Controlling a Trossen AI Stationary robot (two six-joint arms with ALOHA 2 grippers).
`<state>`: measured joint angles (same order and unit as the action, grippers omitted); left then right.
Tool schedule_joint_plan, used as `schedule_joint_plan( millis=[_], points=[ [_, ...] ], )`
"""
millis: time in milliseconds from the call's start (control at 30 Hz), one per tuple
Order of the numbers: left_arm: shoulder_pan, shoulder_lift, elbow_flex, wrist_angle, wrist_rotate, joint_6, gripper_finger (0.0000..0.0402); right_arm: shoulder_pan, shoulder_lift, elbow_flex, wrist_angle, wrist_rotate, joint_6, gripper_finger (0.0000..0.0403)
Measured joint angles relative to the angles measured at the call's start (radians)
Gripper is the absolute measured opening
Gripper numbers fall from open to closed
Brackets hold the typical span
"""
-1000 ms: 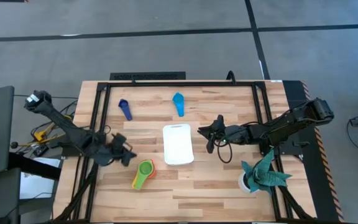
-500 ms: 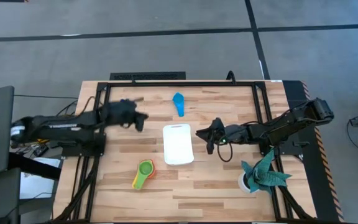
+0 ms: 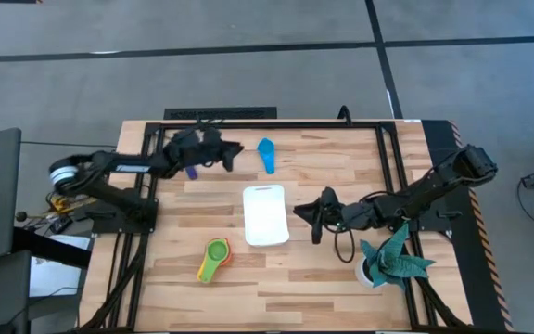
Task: Nest measuring cups in basket
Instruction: Stack the light blue nest measuring cup into the green nest measuring cup
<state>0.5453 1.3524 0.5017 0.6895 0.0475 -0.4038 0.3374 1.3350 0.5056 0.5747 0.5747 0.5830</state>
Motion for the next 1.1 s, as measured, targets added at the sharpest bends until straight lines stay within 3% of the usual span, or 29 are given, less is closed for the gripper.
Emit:
schedule_joint_plan(
  millis=[167, 433, 733, 933, 1100],
  points=[
    [0.007, 0.183, 0.195, -0.163, -0.035, 0.026, 0.0105, 0.003, 0.000, 0.000, -0.003, 0.001, 0.057, 0.0071],
    [0.008, 0.414, 0.453, -0.389, -0.174, 0.061, 0.0104, 0.004, 0.000, 0.000, -0.082, 0.003, 0.210, 0.0047],
    [0.008, 0.517, 0.548, -0.426, -0.218, 0.089, 0.0104, 0.032, 0.000, 0.000, -0.111, 0.050, 0.240, 0.0022],
    [0.026, 0.581, 0.609, -0.488, -0.116, 0.093, 0.0104, 0.036, 0.000, 0.000, -0.121, 0.054, 0.258, 0.0027],
    [0.027, 0.623, 0.640, -0.503, -0.109, 0.104, 0.0104, 0.036, 0.000, 0.000, -0.122, 0.054, 0.266, 0.0031]
  ],
)
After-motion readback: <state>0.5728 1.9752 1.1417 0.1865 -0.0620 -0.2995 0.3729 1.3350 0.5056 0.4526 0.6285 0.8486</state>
